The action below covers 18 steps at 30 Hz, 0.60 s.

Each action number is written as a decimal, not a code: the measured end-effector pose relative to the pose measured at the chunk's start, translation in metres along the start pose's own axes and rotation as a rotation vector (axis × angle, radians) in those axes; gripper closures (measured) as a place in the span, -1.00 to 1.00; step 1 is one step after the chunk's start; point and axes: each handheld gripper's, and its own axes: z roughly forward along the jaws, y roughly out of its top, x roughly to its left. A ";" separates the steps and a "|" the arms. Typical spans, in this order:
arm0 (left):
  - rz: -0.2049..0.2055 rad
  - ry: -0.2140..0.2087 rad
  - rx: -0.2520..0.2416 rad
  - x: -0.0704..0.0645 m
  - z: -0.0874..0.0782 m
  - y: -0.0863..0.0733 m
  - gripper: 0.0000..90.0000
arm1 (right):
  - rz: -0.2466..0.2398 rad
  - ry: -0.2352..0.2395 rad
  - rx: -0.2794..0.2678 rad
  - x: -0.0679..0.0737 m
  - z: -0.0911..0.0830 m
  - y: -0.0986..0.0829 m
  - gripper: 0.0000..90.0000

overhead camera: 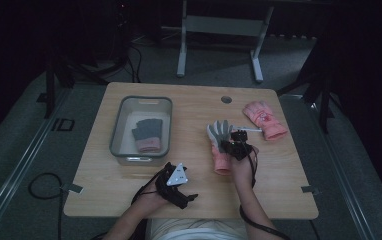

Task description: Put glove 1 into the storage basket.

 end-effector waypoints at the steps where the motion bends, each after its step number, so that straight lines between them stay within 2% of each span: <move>1: -0.001 -0.002 0.000 0.000 0.000 0.000 -0.96 | 0.006 -0.001 0.012 0.000 0.005 -0.001 0.93; 5: 0.003 -0.009 0.003 -0.001 0.001 0.000 -0.96 | 0.023 -0.001 0.051 0.001 0.022 -0.006 0.87; 8: 0.003 -0.013 0.003 -0.002 0.001 -0.001 -0.96 | 0.010 -0.013 0.063 0.003 0.026 -0.007 0.82; 14: 0.006 -0.016 0.008 -0.002 0.002 -0.001 -0.96 | 0.024 -0.006 0.055 0.002 0.026 -0.006 0.72; 18: 0.001 -0.015 0.005 -0.001 0.001 -0.001 -0.95 | 0.018 0.007 0.014 0.003 0.014 -0.001 0.54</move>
